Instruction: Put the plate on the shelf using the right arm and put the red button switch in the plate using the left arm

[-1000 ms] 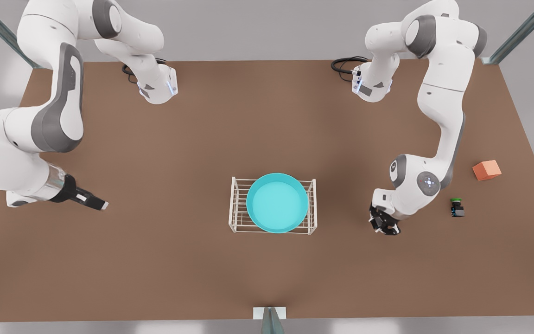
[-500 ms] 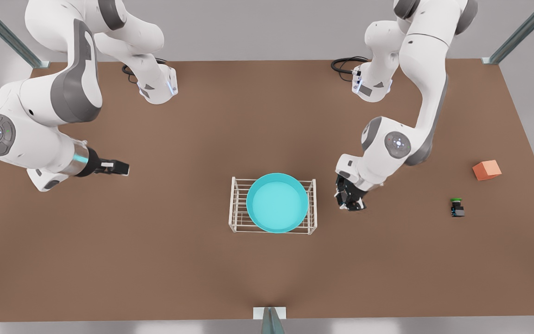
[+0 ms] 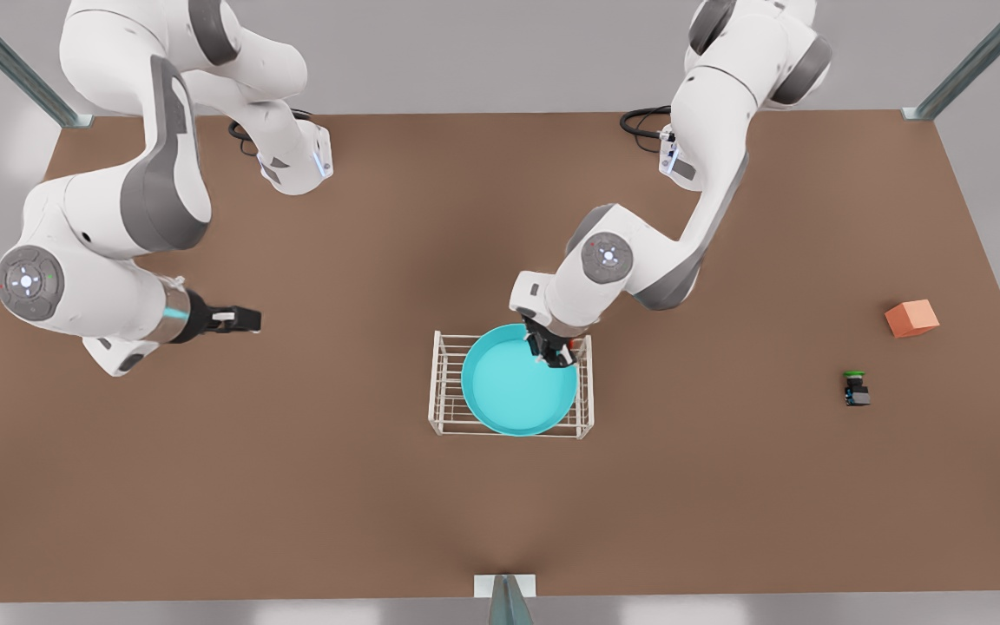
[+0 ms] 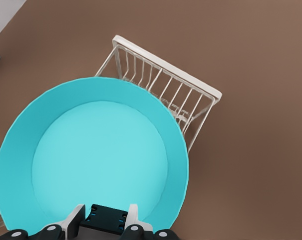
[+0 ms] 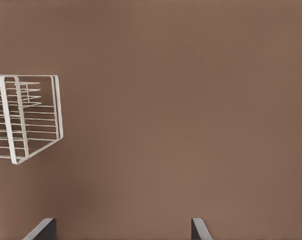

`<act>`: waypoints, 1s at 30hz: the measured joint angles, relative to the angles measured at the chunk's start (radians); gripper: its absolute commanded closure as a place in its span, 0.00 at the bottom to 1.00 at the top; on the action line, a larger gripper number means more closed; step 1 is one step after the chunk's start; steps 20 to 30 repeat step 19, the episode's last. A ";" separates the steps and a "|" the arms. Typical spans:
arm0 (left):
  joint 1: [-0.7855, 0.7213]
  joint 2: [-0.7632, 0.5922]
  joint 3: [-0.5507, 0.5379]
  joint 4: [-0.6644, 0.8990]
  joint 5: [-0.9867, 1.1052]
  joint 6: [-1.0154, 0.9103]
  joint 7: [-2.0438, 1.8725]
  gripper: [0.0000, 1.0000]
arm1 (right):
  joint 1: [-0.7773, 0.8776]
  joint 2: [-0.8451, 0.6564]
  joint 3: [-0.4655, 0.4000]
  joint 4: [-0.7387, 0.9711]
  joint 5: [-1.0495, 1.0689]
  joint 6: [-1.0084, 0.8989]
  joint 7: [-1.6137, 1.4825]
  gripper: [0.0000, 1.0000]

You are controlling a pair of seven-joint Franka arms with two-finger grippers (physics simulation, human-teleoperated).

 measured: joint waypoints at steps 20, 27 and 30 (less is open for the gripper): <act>0.390 -0.156 0.270 0.014 -0.007 -0.288 -0.263 0.00 | -0.014 0.008 -0.004 0.002 0.087 0.089 -0.038 0.00; 0.390 -0.156 0.270 0.014 -0.007 -0.288 -0.263 0.00 | -0.014 0.008 -0.004 0.002 0.087 0.089 -0.038 0.00; 0.390 -0.156 0.270 0.014 -0.007 -0.288 -0.263 0.00 | -0.014 0.008 -0.004 0.002 0.087 0.089 -0.038 0.00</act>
